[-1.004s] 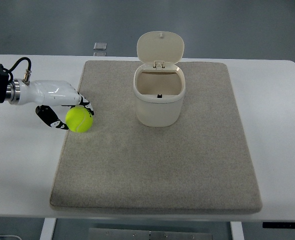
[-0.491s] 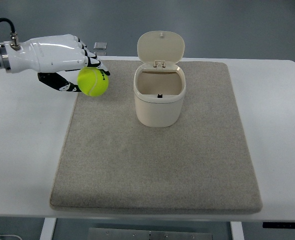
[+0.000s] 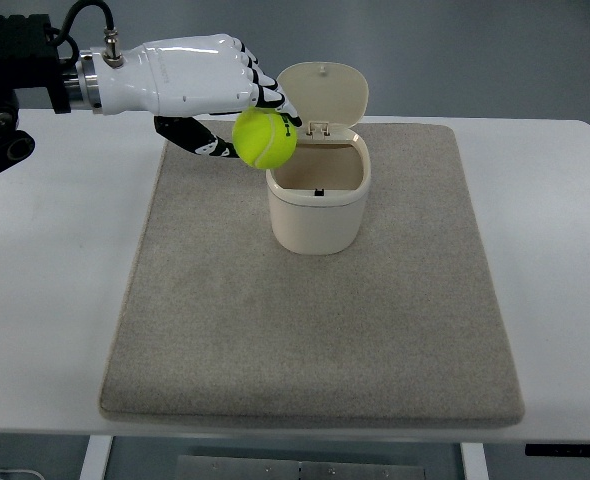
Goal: Put tennis ball into box with left hand
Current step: 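Lift the ball with the left hand and carry it over the bin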
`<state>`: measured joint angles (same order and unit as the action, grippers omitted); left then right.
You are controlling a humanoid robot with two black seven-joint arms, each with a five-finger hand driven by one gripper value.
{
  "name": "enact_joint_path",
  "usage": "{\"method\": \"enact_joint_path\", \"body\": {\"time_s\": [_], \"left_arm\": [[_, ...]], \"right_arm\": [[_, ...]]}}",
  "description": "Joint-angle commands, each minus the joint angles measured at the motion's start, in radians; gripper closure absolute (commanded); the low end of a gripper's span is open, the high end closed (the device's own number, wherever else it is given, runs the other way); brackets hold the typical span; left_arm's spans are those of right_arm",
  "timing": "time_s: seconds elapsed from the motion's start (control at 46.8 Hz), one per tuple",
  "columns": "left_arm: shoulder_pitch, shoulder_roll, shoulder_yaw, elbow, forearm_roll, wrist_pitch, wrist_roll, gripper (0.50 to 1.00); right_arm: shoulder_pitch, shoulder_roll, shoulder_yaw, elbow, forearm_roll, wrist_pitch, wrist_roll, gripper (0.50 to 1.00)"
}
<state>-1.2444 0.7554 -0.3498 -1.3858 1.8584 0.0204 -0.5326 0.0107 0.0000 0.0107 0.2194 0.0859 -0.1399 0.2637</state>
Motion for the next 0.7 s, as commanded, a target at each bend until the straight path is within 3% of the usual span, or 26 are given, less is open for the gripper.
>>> {"method": "enact_joint_path", "body": {"time_s": [0.0, 0.683], "left_arm": [[-0.004, -0.021, 0.000, 0.016, 0.027, 0.000, 0.002, 1.000], [-0.003, -0.160, 0.000, 0.151, 0.128, 0.003, 0.002, 1.000]], "right_arm": [[0.000, 0.000, -0.001, 0.000, 0.000, 0.000, 0.000, 0.562], [0.000, 0.000, 0.000, 0.000, 0.000, -0.001, 0.000, 0.562]]}}
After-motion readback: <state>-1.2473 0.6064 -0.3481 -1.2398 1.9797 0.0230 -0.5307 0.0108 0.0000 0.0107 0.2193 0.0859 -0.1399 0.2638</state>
